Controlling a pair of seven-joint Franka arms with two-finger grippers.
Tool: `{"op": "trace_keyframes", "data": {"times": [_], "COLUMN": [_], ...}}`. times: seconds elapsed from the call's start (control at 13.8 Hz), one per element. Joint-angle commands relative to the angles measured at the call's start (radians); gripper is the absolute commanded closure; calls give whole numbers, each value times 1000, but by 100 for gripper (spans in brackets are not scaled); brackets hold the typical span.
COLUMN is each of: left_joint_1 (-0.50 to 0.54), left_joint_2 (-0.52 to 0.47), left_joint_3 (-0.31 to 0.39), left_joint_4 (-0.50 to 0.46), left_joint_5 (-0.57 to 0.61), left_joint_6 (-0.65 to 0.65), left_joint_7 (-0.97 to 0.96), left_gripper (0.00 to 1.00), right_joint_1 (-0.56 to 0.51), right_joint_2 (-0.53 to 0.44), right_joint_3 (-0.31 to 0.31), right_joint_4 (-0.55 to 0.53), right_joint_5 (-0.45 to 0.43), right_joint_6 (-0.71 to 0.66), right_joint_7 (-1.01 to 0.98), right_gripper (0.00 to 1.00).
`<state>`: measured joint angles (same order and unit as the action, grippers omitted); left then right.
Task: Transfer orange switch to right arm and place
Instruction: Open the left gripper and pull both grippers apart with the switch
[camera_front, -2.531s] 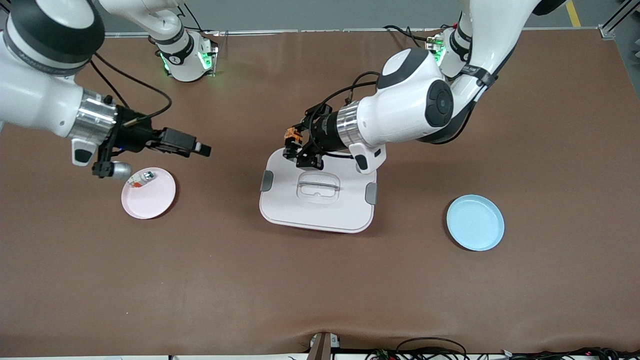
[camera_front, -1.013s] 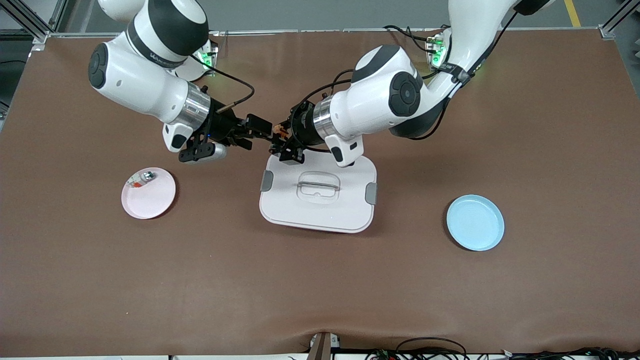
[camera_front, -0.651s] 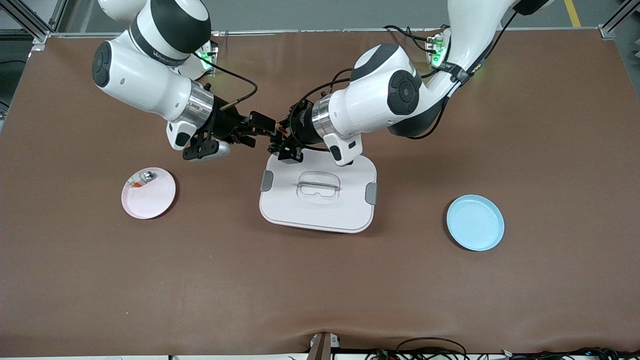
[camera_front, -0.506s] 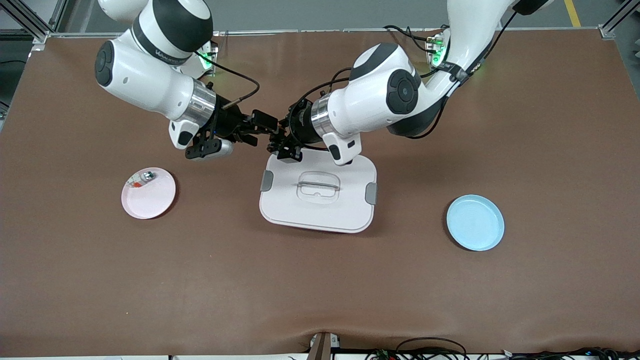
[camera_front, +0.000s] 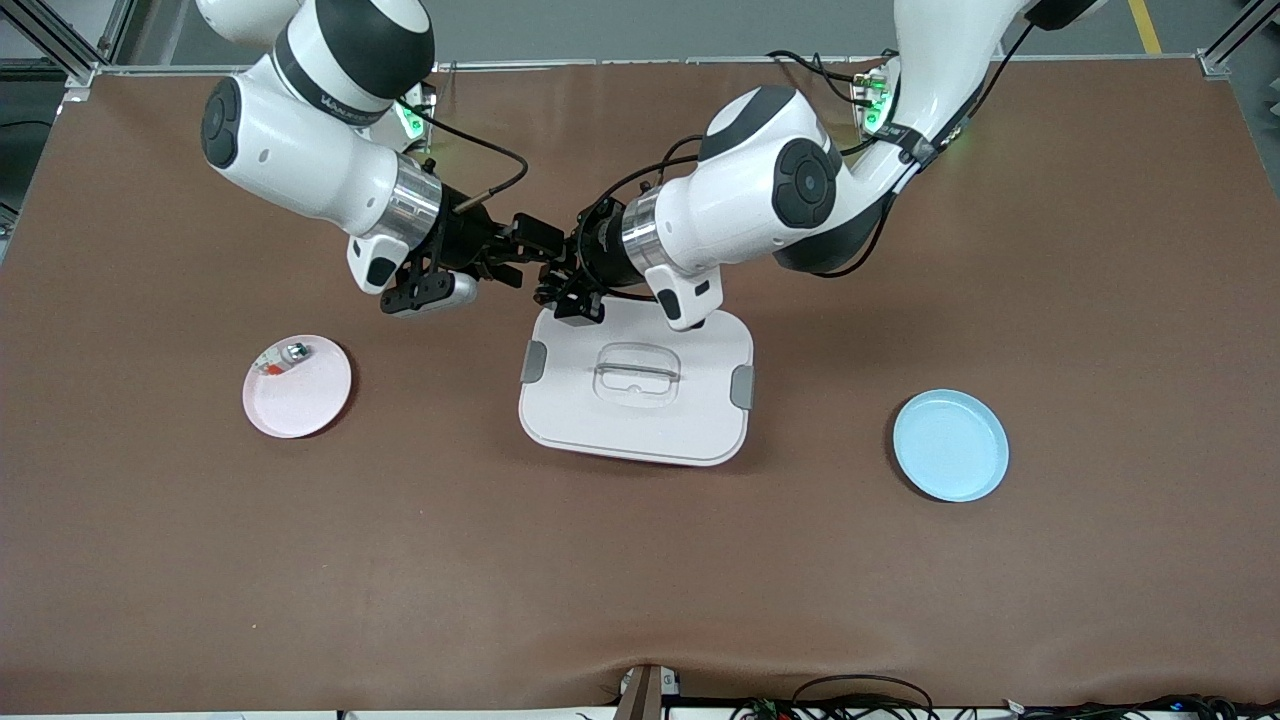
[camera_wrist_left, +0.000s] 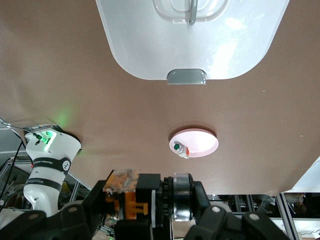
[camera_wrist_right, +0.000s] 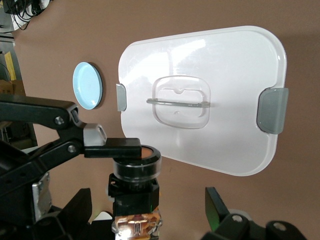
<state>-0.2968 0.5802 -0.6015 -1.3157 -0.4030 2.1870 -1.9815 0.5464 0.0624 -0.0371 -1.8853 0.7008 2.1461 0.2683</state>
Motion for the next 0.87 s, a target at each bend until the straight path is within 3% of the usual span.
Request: {"op": "trace_keyframes", "data": {"times": [0.0,0.07,0.36,0.58,0.65,0.72,0.8], "left_joint_1": [-13,-13,-13,-12,-12,-12,-7], "left_joint_2": [3,3,3,3,3,1,1], "left_joint_3": [9,9,8,9,9,9,9], "left_joint_4": [18,16,18,16,16,16,16], "left_joint_5": [13,15,19,19,19,19,18], "left_joint_6": [-1,-1,-1,-1,-1,-1,-1], "left_joint_7": [-10,-10,-11,-11,-11,-11,-11], "left_gripper": [96,96,96,95,94,93,81], "right_joint_1": [21,21,23,24,24,27,29], "right_joint_2": [-26,-26,-26,-26,-26,-26,-26], "right_joint_3": [-7,-7,-7,-7,-7,-7,-7], "right_joint_4": [-26,-26,-28,-28,-28,-26,-26], "right_joint_5": [17,17,17,17,16,16,14], "right_joint_6": [12,12,8,6,8,6,6], "right_joint_7": [-1,-1,-1,-3,-4,-4,-12], "right_gripper": [0,0,27,67,69,83,90]}}
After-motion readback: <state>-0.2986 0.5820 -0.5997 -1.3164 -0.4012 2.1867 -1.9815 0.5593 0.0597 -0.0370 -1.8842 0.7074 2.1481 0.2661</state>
